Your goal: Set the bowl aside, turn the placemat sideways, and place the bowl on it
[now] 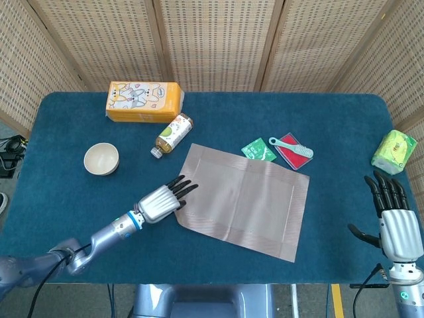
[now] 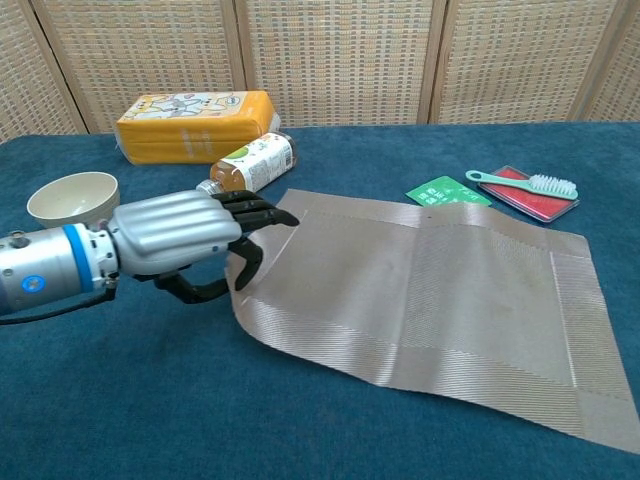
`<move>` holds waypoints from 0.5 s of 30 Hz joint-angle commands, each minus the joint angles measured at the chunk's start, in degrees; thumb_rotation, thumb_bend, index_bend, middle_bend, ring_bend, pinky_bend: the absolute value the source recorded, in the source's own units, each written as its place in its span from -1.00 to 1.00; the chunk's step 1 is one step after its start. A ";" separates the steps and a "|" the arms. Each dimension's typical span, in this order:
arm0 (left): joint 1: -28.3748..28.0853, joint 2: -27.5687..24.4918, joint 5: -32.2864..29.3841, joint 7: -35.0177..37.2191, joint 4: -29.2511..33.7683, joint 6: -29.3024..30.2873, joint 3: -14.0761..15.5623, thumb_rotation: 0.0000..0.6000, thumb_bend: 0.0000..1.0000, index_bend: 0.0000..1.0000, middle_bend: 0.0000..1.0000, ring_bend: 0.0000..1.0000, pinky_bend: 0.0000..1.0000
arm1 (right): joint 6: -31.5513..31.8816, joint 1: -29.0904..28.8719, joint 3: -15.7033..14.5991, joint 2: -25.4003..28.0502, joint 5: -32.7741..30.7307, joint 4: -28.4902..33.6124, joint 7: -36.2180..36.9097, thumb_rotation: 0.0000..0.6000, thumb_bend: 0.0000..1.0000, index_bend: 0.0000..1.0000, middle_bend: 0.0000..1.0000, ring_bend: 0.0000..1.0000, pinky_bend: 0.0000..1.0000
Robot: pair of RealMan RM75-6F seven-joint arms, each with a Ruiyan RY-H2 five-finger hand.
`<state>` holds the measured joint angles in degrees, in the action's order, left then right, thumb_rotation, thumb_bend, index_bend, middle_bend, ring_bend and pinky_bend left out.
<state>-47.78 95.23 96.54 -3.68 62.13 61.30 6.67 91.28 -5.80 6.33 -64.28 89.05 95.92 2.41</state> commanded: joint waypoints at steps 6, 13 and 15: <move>7.17 -11.68 -2.44 -14.77 18.59 0.47 5.77 1.00 0.19 0.64 -1.00 -1.00 -1.00 | 0.65 0.31 -0.02 0.39 0.70 0.64 0.11 1.00 -1.00 -1.00 -1.00 -1.00 -1.00; 8.94 -15.97 -5.47 -26.52 30.72 -3.62 8.03 1.00 0.20 0.64 -1.00 -1.00 -1.00 | 1.20 0.57 0.00 0.52 1.14 0.88 0.04 1.00 -1.00 -1.00 -1.00 -1.00 -1.00; 9.07 -16.72 -5.84 -28.47 33.03 -4.29 8.26 1.00 0.20 0.64 -1.00 -1.00 -1.00 | 1.34 0.67 0.01 0.57 1.18 0.90 0.12 1.00 -1.00 -1.00 -1.00 -1.00 -1.00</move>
<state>-39.56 80.37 91.90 -29.45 91.96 58.65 13.85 92.59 -5.16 6.34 -63.73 90.22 96.81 2.51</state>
